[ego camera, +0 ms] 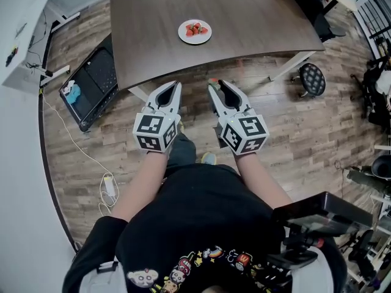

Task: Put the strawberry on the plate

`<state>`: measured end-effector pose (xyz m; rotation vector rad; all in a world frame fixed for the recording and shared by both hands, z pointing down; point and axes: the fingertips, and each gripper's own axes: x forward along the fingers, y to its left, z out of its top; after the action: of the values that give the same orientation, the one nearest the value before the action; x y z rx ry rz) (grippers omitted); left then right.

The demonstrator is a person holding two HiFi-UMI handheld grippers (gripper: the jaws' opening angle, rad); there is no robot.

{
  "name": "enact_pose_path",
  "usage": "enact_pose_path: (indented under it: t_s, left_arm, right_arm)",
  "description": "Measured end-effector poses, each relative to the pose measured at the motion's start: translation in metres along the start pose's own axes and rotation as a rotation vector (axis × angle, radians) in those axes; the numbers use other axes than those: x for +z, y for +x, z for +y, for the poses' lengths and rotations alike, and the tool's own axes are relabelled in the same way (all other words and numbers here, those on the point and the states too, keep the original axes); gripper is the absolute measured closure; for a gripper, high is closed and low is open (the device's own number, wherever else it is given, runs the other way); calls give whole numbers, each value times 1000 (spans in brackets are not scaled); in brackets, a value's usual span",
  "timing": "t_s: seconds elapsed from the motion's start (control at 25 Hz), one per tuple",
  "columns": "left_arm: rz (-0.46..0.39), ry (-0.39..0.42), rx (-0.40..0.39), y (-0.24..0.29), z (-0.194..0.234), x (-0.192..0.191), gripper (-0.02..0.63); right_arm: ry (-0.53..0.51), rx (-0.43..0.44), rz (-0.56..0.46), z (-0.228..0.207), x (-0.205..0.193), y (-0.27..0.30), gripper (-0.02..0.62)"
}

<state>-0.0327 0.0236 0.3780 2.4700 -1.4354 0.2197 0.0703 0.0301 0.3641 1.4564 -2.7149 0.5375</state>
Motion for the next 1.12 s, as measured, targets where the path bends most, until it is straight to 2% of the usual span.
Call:
enact_pose_path:
  t_s: [0.64, 1.12]
  left_arm:
    - [69, -8, -80, 88, 82, 14, 618]
    - [72, -32, -123, 121, 132, 26, 618]
  right_arm:
    - [23, -86, 41, -33, 6, 103, 460]
    - [18, -132, 64, -32, 8, 160, 460]
